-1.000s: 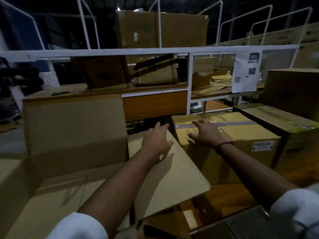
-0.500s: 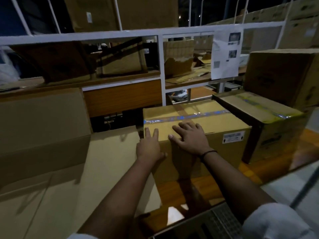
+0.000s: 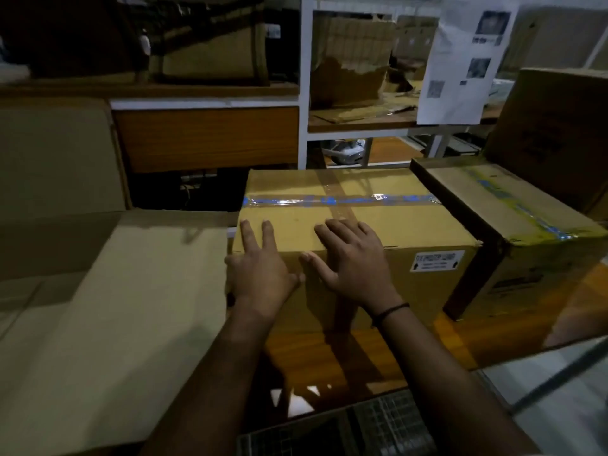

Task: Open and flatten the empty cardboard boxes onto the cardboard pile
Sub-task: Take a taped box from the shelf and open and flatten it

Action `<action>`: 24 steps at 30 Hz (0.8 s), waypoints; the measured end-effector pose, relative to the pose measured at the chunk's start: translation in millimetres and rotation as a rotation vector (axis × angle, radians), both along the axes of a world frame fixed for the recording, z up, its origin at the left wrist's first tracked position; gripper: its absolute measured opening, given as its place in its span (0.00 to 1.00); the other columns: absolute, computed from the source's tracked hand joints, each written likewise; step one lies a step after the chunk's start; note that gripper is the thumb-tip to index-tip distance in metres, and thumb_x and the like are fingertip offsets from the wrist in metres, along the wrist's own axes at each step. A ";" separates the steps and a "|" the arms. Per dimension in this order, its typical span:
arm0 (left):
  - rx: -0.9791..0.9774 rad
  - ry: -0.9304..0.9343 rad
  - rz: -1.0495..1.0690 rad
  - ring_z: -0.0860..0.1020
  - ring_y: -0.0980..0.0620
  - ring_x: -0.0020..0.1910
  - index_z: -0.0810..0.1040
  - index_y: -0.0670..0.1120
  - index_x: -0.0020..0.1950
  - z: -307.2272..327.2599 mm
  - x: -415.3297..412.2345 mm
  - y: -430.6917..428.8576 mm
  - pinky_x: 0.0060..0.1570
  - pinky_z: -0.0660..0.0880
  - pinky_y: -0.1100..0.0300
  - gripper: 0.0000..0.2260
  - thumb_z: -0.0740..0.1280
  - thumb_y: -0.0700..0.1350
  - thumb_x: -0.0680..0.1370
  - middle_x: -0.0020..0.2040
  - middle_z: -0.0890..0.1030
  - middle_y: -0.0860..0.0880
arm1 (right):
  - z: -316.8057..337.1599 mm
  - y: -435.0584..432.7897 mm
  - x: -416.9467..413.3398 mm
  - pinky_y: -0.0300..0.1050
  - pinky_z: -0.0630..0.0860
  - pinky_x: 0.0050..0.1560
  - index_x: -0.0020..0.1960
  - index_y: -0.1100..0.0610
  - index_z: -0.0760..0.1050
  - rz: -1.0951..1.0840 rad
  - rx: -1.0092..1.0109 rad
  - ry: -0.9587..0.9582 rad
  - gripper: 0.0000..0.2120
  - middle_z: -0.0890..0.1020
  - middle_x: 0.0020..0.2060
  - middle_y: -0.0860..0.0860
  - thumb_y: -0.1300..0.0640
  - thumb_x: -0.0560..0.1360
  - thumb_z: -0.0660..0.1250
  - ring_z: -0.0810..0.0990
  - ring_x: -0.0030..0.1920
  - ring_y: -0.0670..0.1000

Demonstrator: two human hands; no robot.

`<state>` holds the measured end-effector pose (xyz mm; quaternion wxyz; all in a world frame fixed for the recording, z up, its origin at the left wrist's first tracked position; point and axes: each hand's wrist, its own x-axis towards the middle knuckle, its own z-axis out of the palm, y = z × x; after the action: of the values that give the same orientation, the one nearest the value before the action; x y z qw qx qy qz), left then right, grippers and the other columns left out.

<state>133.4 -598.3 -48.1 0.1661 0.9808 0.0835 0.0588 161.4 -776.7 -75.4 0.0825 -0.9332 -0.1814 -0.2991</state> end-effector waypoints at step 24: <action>-0.284 -0.522 -0.007 0.62 0.37 0.76 0.68 0.55 0.76 -60.0 -13.9 -19.0 0.60 0.71 0.29 0.40 0.81 0.54 0.67 0.80 0.58 0.47 | -50.1 -155.9 1.8 0.74 0.49 0.75 0.72 0.53 0.76 -0.186 0.206 -0.289 0.42 0.69 0.77 0.58 0.25 0.70 0.68 0.62 0.78 0.65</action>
<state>119.5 -617.3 -108.2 0.3178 0.8998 0.0419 0.2960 163.2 -932.7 -125.5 0.1227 -0.8798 -0.0730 -0.4535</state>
